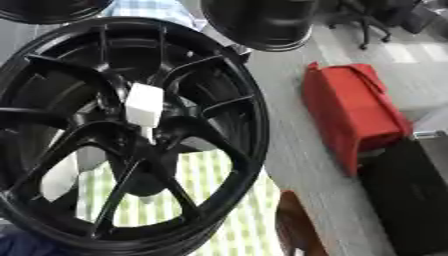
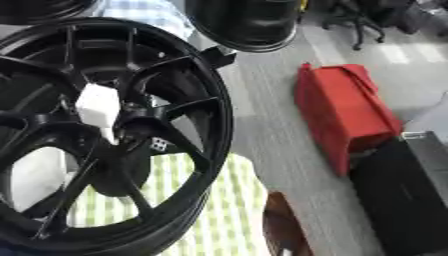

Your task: Pull the pin out of the wheel hub.

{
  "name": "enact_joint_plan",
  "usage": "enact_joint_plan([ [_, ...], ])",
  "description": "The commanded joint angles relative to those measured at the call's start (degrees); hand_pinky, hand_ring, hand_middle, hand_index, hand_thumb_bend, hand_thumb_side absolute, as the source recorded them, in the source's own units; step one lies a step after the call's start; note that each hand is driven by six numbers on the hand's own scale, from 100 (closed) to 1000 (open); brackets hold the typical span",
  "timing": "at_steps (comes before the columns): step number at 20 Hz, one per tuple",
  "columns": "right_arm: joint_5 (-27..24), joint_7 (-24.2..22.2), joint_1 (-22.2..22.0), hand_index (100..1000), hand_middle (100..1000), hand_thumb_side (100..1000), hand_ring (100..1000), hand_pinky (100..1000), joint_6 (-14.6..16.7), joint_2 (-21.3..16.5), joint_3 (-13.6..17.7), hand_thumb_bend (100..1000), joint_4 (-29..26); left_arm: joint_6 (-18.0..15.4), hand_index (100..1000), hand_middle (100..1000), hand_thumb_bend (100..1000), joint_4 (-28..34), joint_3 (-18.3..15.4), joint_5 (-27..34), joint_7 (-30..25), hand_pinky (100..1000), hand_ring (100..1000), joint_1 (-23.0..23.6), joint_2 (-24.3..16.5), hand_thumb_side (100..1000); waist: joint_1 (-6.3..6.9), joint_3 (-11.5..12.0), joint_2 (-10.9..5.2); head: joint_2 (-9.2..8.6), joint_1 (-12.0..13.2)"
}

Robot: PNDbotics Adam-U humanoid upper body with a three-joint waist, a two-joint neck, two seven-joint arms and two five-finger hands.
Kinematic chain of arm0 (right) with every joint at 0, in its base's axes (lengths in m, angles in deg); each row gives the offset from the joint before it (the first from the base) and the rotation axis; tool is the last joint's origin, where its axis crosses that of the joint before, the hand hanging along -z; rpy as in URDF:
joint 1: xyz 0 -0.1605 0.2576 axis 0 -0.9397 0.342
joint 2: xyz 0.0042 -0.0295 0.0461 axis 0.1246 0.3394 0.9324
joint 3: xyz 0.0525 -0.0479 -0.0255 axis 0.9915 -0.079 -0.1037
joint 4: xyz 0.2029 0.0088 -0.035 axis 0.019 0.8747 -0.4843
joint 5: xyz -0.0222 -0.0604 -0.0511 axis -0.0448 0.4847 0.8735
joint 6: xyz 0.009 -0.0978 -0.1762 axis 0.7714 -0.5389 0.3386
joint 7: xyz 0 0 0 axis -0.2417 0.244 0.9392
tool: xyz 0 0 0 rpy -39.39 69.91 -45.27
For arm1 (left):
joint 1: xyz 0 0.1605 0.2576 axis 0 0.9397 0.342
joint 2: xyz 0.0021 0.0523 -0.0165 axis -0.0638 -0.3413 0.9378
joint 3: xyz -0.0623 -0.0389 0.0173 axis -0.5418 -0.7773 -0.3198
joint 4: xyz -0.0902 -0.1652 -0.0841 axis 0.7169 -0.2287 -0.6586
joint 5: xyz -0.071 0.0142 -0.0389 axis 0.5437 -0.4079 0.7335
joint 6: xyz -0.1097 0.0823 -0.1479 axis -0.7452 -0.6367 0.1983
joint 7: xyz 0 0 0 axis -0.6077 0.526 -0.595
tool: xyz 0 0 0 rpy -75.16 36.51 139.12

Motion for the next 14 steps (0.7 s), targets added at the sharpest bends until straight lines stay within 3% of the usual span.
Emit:
enact_joint_plan([
  [1, -3.72, 9.2, -8.32, 435, 284, 100, 522, 587, -0.66, -2.3, 7.05, 249, -1.6, -0.15, 741, 583, 665, 1.75, -0.92, -0.34, 0.77, 804, 886, -0.04, -1.49, 505, 0.71, 0.0, -0.55, -0.25, 1.6],
  [3, -3.81, 14.24, -15.17, 437, 285, 100, 531, 598, -0.42, 1.45, 10.23, 242, -1.81, -0.18, 740, 583, 664, 2.03, -1.08, -0.34, 1.05, 804, 887, -0.14, -1.26, 504, 1.42, 0.3, -0.26, -0.26, 2.28],
  [5, -2.67, 17.39, -20.12, 504, 353, 100, 575, 629, 0.24, 5.15, 11.79, 351, -1.6, -0.18, 740, 582, 664, 2.28, -1.09, -0.36, 1.15, 804, 887, -0.19, -1.07, 503, 2.1, 0.64, 0.05, -0.33, 2.7],
  [6, -0.97, 18.19, -22.1, 584, 438, 100, 614, 655, 0.87, 6.97, 12.14, 400, -1.4, -0.18, 740, 582, 665, 2.37, -1.08, -0.37, 1.16, 804, 887, -0.2, -0.97, 503, 2.43, 0.85, 0.2, -0.36, 2.87],
  [9, 5.89, 17.25, -26.06, 823, 763, 466, 791, 753, 3.43, 12.57, 12.64, 492, -0.48, -0.16, 740, 583, 664, 2.54, -1.0, -0.37, 1.13, 804, 888, -0.26, -0.62, 503, 3.25, 1.44, 0.52, -0.39, 3.19],
  [11, 9.15, 16.04, -27.23, 867, 830, 571, 816, 767, 4.67, 15.22, 13.44, 418, 0.0, -0.16, 740, 583, 666, 2.52, -0.93, -0.34, 1.07, 804, 888, -0.23, -0.42, 503, 3.72, 1.57, 0.6, -0.45, 3.47],
  [13, 9.81, 16.73, -27.75, 882, 845, 667, 811, 762, 5.32, 16.81, 14.35, 313, -0.34, -0.19, 740, 583, 667, 2.5, -0.95, -0.35, 1.07, 804, 888, -0.16, -0.37, 502, 4.03, 1.55, 0.56, -0.45, 3.66],
  [14, 9.57, 17.63, -27.84, 880, 842, 673, 807, 757, 5.56, 17.28, 14.61, 296, -0.87, -0.2, 740, 583, 667, 2.49, -0.96, -0.36, 1.09, 804, 888, -0.12, -0.37, 502, 4.15, 1.52, 0.51, -0.46, 3.74],
])
